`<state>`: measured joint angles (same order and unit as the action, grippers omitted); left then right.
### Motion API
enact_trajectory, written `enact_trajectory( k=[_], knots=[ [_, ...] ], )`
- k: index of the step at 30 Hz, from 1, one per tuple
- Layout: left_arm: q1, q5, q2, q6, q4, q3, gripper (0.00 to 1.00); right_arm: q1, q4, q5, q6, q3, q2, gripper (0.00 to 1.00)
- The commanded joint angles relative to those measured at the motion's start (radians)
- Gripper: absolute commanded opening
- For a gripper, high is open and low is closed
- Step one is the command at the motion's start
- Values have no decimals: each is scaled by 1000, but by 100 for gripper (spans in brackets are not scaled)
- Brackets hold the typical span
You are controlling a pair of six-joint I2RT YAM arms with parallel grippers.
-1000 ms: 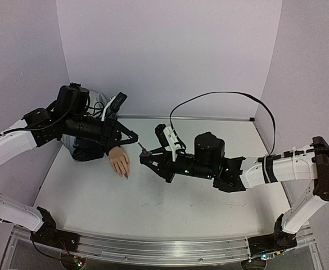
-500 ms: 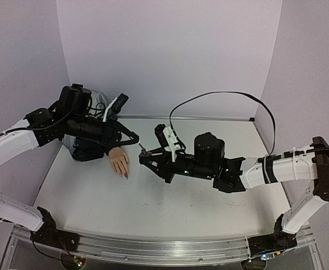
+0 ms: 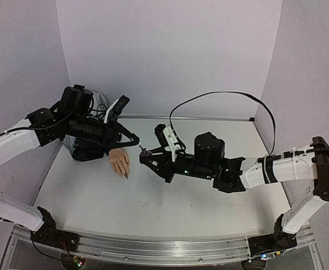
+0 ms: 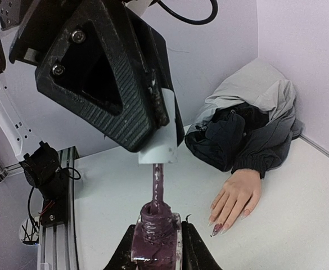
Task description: Paint the nails
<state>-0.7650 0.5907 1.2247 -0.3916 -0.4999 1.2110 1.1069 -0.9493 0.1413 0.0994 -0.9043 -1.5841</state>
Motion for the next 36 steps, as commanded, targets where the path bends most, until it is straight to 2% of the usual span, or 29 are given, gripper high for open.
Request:
enact_trajectory(
  k=[1, 31, 36],
  knots=[
    [-6, 5, 11, 20, -15, 20, 0, 6, -91, -5, -18, -55, 16, 0],
    [-26, -43, 57, 57, -81, 44, 0, 6, -75, -75, -64, -106, 10, 0],
    [-31, -95, 67, 55, -110, 59, 0, 8, -57, -128, -74, -126, 4, 0]
  ],
)
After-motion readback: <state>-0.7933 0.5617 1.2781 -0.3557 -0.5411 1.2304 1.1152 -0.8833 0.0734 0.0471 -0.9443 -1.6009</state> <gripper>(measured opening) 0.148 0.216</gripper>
